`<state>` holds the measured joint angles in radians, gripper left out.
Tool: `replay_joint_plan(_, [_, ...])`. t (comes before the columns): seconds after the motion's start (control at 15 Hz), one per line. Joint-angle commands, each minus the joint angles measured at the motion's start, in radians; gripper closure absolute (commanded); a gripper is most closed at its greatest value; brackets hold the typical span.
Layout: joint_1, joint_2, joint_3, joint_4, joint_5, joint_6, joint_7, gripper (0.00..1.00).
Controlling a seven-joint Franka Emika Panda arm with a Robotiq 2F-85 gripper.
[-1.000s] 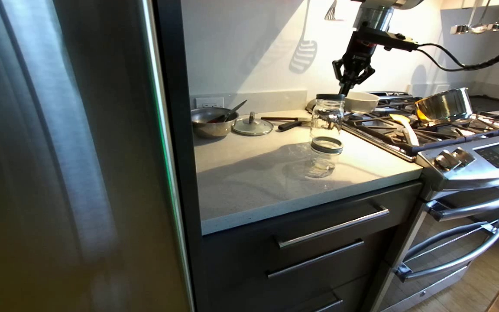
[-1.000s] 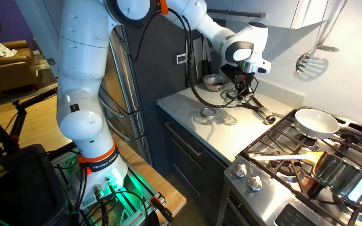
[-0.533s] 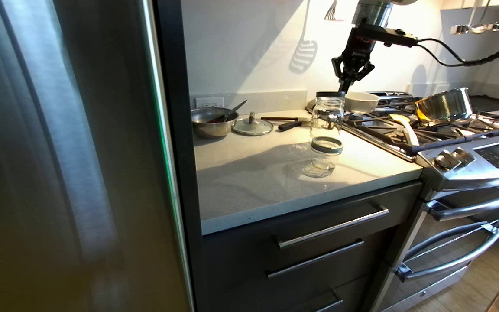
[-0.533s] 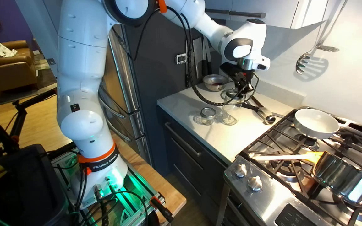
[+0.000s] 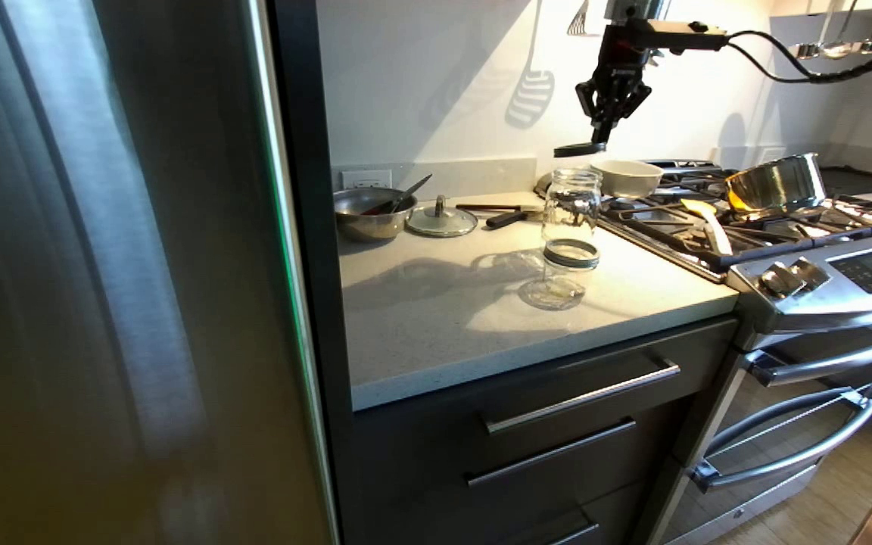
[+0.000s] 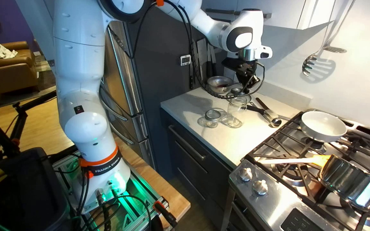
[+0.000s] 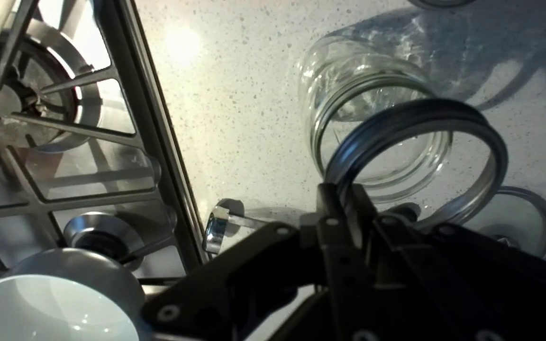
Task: Remove the canning lids from the two jars and put them on the counter top one at a time
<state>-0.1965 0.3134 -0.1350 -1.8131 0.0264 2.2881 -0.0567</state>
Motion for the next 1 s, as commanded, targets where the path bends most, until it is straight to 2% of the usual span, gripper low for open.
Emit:
replay_joint_plan(0.0, [0.047, -0.052, -0.001, -0.039, -0.088, -0.013, 0.013, 0.98])
replay_joint_plan(0.33, [0.091, -0.049, 0.046, -0.033, -0.108, -0.016, -0.068, 0.98])
replay_joint_plan(0.67, [0.11, 0.004, 0.104, -0.029, -0.08, 0.011, -0.19, 0.98])
replay_joint_plan(0.73, [0.117, 0.021, 0.108, -0.029, -0.103, 0.02, -0.207, 0.98])
replay_joint_plan(0.8, [0.118, 0.046, 0.119, -0.019, -0.099, -0.006, -0.236, 0.98])
replay_joint_plan(0.87, [0.117, 0.012, 0.109, -0.019, -0.088, -0.005, -0.186, 0.91])
replay_joint_plan(0.93, [0.119, 0.027, 0.116, -0.02, -0.088, -0.005, -0.203, 0.91])
